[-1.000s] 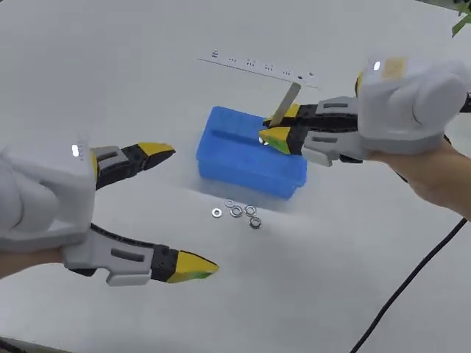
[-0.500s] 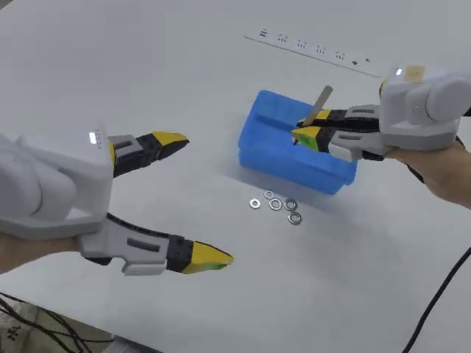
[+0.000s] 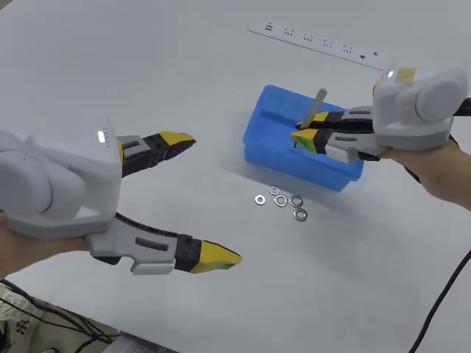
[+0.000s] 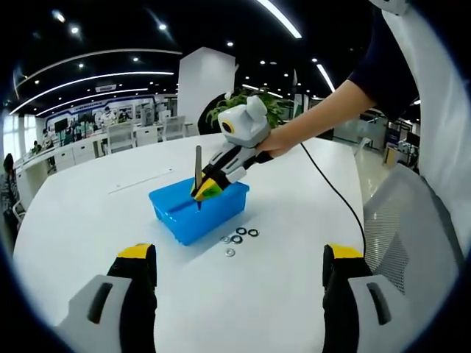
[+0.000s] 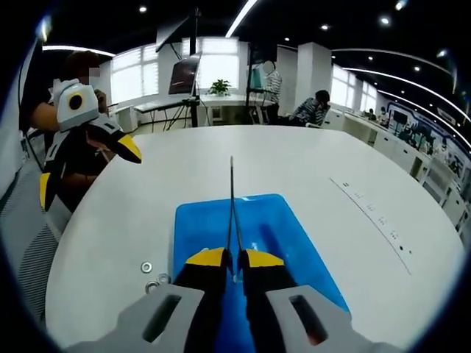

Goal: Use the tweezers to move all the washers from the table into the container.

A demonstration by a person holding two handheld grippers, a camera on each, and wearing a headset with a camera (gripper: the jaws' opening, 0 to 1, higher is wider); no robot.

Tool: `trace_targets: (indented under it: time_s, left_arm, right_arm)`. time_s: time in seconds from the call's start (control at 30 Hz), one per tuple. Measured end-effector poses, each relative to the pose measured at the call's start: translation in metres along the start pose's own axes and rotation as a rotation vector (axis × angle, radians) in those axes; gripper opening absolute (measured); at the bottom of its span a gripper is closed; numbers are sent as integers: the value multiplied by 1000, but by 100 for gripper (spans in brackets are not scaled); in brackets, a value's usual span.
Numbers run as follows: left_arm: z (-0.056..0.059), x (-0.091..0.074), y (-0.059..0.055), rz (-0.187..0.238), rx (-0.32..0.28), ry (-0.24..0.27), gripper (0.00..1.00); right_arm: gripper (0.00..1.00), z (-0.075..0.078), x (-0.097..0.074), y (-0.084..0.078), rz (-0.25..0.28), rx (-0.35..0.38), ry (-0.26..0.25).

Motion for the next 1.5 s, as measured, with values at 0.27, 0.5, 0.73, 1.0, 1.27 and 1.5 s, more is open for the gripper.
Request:
trace_targets:
  time_s: [0.27, 0.5, 0.73, 1.0, 1.27, 1.5]
  left_arm:
    - [-12, 2, 12, 39, -5, 4, 99]
    - [-33, 11, 35, 85, 13, 2, 97]
    - [-49, 26, 58, 97, 54, -30, 91]
    - [-66, 63, 73, 39, 121, -103, 76]
    - [-77, 90, 95, -3, 221, -161, 56]
    - [-68, 94, 96, -96, 346, -239, 25]
  right_arm:
    - [8, 5, -6, 8, 3, -10, -26]
    - [7, 0, -12, 14, -3, -45, -21]
    - [7, -4, -17, 15, -9, -66, -24]
    - [7, -12, -23, 17, -8, -139, -5]
    - [7, -17, -24, 19, -14, -229, 2]
    - [7, -17, -25, 25, 6, -244, 3]
Point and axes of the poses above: the centre of the closed fingertips' face, and the gripper's own axes: x roughly forward along the fingers, z roughly to its right, y roughly out of its top, the point moved 4 cm from there along -x, roughly backward along the fingers, and after that the axes turned 14 degrees about -y, right-handed, at the moved point
